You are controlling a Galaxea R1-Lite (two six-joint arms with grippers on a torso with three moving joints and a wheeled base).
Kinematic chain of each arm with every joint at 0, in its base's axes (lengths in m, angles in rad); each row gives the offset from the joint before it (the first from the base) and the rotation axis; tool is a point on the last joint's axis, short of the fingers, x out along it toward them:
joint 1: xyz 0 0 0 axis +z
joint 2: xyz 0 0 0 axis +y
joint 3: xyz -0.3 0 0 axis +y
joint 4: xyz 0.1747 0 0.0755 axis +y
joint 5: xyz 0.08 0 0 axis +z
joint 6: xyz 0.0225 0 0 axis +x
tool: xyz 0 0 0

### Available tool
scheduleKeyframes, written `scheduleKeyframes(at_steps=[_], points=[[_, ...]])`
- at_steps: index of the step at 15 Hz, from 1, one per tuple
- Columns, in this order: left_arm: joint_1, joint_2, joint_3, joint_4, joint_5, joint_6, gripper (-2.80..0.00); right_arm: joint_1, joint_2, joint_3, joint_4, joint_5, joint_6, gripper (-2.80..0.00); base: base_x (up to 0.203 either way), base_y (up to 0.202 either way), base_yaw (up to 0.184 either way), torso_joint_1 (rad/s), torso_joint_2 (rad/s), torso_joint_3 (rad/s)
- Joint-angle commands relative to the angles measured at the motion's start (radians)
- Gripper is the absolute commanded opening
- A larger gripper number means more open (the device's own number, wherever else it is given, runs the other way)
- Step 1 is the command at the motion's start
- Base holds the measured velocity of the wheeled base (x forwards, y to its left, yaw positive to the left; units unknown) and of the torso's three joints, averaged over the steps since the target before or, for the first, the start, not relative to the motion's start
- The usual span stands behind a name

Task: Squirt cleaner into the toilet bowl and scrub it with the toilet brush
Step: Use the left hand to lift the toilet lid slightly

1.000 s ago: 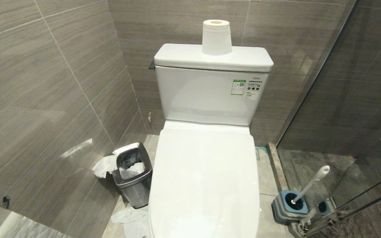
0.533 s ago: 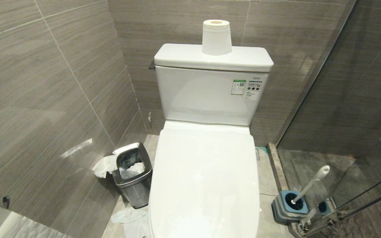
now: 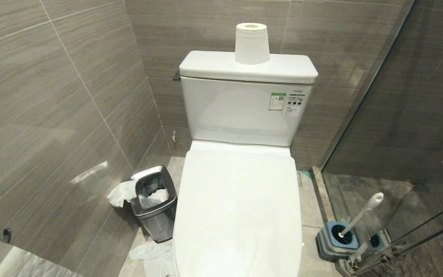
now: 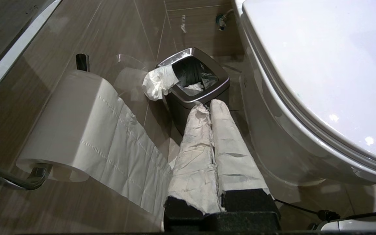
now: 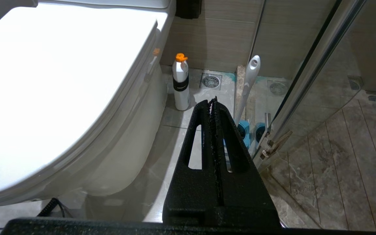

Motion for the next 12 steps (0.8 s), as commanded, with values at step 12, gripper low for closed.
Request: scheduleKeyframes(at_steps=[12], points=[[0.0,0.001,0.003,0.0,0.0,0.001,-2.8,0.0,0.0,0.0,0.0,0.0,0.0,-2.8,0.0,0.0,0.0,0.0,0.0,0.0]])
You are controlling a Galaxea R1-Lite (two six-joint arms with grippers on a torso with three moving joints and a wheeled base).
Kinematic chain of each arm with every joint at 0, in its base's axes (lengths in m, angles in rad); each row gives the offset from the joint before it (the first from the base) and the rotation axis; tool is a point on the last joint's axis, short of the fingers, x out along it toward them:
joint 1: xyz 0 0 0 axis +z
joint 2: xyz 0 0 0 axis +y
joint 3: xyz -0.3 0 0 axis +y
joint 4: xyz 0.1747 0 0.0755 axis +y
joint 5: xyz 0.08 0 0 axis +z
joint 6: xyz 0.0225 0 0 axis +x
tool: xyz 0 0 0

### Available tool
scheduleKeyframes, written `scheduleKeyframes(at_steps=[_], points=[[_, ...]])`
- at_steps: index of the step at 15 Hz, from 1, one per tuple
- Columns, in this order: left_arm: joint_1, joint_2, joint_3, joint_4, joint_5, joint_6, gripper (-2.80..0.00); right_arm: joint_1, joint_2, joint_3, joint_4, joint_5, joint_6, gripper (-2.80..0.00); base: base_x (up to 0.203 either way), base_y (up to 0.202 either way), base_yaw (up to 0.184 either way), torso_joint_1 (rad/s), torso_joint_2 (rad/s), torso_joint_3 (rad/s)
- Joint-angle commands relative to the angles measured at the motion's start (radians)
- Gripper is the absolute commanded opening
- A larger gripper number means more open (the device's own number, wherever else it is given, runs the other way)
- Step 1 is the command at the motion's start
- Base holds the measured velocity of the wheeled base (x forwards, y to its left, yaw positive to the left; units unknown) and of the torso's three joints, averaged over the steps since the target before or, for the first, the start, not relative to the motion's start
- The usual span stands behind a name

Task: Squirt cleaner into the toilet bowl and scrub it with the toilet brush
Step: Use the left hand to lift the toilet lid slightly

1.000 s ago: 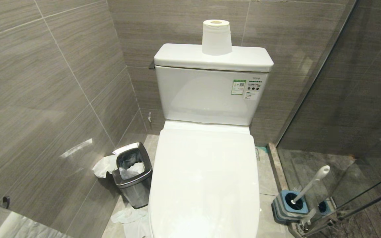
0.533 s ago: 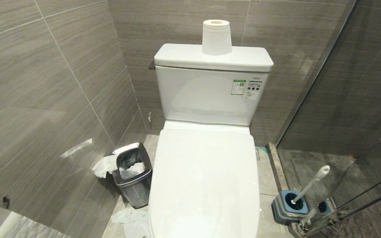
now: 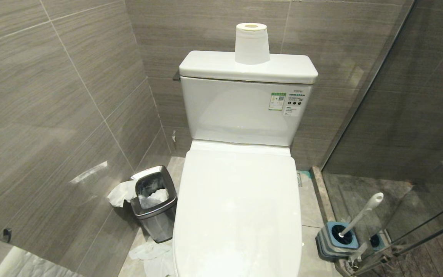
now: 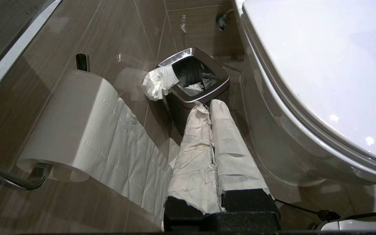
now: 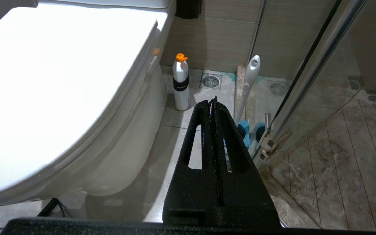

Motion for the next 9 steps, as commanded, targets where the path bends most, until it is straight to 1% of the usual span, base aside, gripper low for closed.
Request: scheduleKeyframes(at_steps=[1,9], points=[[0.0,0.001,0.003,0.0,0.0,0.001,-2.8,0.0,0.0,0.0,0.0,0.0,0.0,-2.8,0.0,0.0,0.0,0.0,0.0,0.0],[0.0,0.001,0.003,0.0,0.0,0.001,-2.8,0.0,0.0,0.0,0.0,0.0,0.0,-2.8,0.0,0.0,0.0,0.0,0.0,0.0]])
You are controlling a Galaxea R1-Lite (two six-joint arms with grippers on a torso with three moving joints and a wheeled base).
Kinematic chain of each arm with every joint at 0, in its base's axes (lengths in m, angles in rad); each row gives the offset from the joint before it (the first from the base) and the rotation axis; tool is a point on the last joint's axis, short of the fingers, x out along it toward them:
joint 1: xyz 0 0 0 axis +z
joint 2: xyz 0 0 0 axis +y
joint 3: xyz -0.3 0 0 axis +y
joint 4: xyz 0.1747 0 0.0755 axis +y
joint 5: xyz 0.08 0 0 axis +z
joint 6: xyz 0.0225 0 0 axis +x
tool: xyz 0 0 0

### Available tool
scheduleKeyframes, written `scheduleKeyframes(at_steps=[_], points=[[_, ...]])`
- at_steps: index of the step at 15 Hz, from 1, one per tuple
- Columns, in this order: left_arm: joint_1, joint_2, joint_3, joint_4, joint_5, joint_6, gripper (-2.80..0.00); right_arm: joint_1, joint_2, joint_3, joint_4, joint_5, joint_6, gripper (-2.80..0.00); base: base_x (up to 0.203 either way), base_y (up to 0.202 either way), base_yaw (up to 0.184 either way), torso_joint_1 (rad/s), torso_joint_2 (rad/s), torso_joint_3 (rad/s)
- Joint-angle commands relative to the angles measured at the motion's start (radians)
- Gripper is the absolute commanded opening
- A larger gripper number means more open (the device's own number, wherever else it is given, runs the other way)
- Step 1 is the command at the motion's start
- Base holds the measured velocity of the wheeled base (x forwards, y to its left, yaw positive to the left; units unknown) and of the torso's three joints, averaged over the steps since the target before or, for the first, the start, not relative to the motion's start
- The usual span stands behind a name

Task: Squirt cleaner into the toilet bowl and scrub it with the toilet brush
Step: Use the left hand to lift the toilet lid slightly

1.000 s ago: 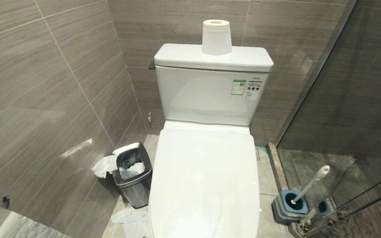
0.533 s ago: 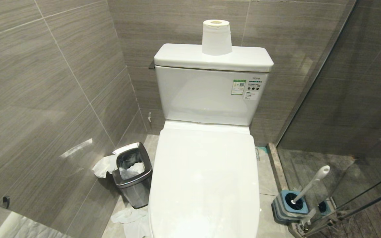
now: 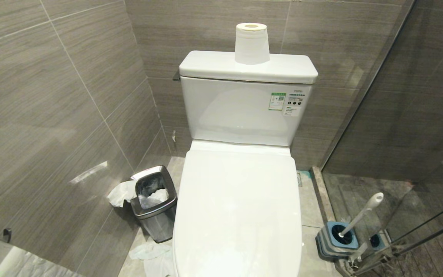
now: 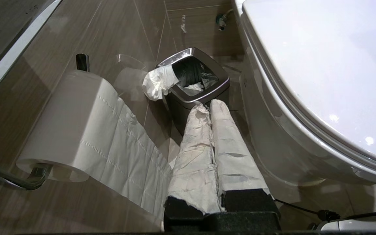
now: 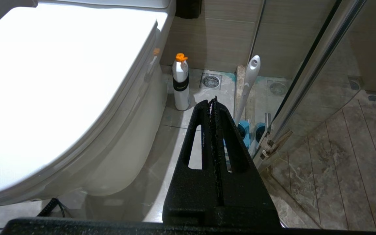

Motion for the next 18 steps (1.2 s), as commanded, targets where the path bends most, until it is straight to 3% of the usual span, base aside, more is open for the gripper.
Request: scheduleKeyframes(at_steps=[1,14,18], points=[[0.0,0.001,0.002,0.0,-0.001,0.002,-2.8,0.0,0.0,0.0,0.0,0.0,0.0,-2.8,0.0,0.0,0.0,0.0,0.0,0.0],[0.0,0.001,0.002,0.0,-0.002,-0.003,-2.8,0.0,0.0,0.0,-0.002,-0.006,0.017,-2.8,0.0,0.0,0.0,0.0,0.0,0.0],[0.0,0.001,0.002,-0.001,-0.01,0.061,-2.8,0.0,0.0,0.0,-0.002,-0.006,0.014,-2.8,0.0,0.0,0.0,0.0,0.0,0.0]])
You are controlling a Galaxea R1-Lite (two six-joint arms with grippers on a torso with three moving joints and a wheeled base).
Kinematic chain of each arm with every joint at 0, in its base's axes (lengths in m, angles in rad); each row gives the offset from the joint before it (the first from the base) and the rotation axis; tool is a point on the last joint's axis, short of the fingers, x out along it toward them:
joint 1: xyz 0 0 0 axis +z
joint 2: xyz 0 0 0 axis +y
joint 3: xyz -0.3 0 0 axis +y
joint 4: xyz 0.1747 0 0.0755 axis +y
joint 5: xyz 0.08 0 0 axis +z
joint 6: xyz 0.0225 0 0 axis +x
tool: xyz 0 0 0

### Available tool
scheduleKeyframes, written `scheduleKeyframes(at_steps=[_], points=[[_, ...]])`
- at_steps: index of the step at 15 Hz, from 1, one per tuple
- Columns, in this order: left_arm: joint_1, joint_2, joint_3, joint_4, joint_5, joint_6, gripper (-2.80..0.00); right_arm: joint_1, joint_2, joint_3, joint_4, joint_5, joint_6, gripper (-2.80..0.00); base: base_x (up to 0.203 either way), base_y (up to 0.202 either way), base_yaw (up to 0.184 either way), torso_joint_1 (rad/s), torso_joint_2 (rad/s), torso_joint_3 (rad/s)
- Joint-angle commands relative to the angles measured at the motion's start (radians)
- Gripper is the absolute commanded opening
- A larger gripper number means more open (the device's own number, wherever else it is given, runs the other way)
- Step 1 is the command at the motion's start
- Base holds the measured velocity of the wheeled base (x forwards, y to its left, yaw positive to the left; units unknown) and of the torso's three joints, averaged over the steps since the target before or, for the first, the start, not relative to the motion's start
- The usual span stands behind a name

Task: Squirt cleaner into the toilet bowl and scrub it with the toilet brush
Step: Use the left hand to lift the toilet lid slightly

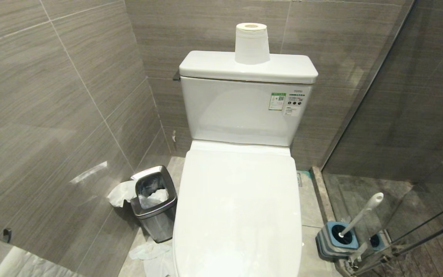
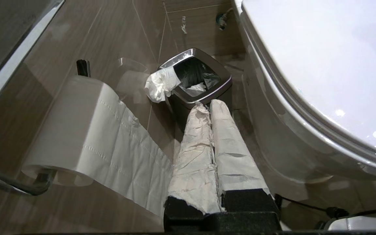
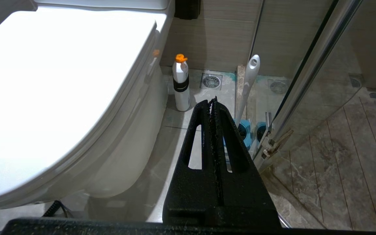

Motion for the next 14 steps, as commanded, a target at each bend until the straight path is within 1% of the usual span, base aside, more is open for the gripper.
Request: scheduleKeyframes(at_steps=[1,2,4,6,7,8,9,10,11,12,14], points=[[0.0,0.001,0.002,0.0,-0.005,0.056,-2.8,0.0,0.0,0.0,0.002,0.007,-0.02,-2.8,0.0,0.0,0.0,0.0,0.0,0.0],[0.002,0.001,0.002,-0.004,-0.007,0.075,-2.8,0.0,0.0,0.0,0.004,0.015,-0.066,-2.8,0.0,0.0,0.0,0.0,0.0,0.0],[0.002,0.001,0.002,-0.005,-0.007,0.075,-2.8,0.0,0.0,0.0,-0.001,0.044,-0.173,-2.8,0.0,0.0,0.0,0.0,0.0,0.0],[0.002,0.001,0.002,-0.005,-0.007,0.073,-2.8,0.0,0.0,0.0,-0.002,0.048,-0.177,-2.8,0.0,0.0,0.0,0.0,0.0,0.0],[0.002,0.001,0.002,-0.005,-0.007,0.072,-2.8,0.0,0.0,-0.002,0.0,0.048,-0.17,-2.8,0.0,0.0,0.0,0.0,0.0,0.0],[0.001,0.001,0.003,-0.005,-0.007,0.062,-2.8,0.0,0.0,-0.001,0.002,0.046,-0.135,-2.8,0.0,0.0,0.0,0.0,0.0,0.0],[0.001,0.001,0.003,-0.003,0.0,0.019,-2.8,0.0,0.0,0.0,0.002,0.04,-0.063,-2.8,0.0,0.0,0.0,0.0,0.0,0.0],[0.001,0.001,0.003,-0.002,0.006,-0.046,-2.8,0.0,0.0,-0.001,0.0,0.008,-0.009,-2.8,0.0,0.0,0.0,0.0,0.0,0.0],[0.001,0.001,0.003,-0.004,0.024,-0.113,-2.8,0.0,0.0,0.0,-0.002,-0.006,0.01,-2.8,0.0,0.0,0.0,0.0,0.0,0.0],[0.001,0.001,0.003,-0.007,0.056,-0.152,-2.8,0.0,0.0,0.0,-0.002,-0.006,0.01,-2.8,0.0,0.0,0.0,0.0,0.0,0.0],[0.0,0.001,0.003,-0.008,0.058,-0.163,-2.8,0.0,0.0,0.0,-0.002,-0.006,0.01,-2.8,0.0,0.0,0.0,0.0,0.0,0.0]])
